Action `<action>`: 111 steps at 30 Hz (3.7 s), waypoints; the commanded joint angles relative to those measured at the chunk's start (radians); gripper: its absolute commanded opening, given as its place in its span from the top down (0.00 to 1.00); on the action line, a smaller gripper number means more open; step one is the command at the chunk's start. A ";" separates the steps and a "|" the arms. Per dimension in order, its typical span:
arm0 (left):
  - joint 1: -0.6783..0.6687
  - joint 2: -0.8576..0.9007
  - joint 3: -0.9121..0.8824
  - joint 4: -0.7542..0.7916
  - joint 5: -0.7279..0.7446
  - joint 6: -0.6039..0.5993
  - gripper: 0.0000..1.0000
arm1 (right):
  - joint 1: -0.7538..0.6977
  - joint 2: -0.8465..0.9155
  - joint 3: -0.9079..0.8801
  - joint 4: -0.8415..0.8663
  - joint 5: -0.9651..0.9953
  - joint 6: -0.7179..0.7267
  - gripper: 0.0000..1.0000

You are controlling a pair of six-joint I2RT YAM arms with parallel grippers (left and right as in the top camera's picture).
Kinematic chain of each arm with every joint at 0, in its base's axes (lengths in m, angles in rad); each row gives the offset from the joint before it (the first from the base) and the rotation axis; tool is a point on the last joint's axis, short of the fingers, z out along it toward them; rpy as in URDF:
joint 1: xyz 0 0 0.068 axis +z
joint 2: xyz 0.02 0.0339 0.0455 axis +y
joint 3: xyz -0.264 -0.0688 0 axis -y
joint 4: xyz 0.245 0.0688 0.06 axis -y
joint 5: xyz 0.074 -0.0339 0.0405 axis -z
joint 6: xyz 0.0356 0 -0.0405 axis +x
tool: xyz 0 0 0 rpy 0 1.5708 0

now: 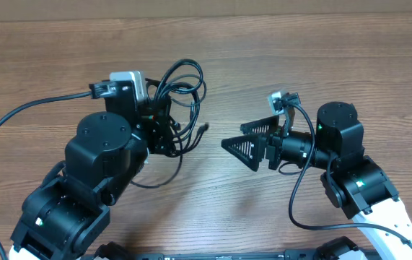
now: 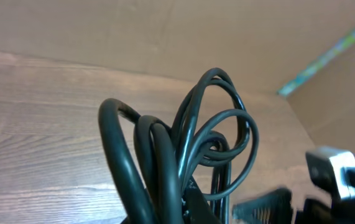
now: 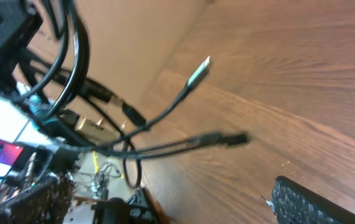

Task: Untangle cables

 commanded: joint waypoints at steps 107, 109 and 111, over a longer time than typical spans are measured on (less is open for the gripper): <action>0.003 0.093 0.005 -0.115 0.320 -0.047 0.90 | -0.057 -0.113 0.068 0.017 -0.225 -0.034 0.96; 0.003 0.097 0.005 -0.114 0.328 -0.047 0.91 | -0.057 -0.113 0.068 0.017 -0.225 -0.034 0.96; 0.003 0.101 0.005 -0.114 0.332 -0.047 0.91 | -0.057 -0.113 0.068 0.017 -0.225 -0.034 0.96</action>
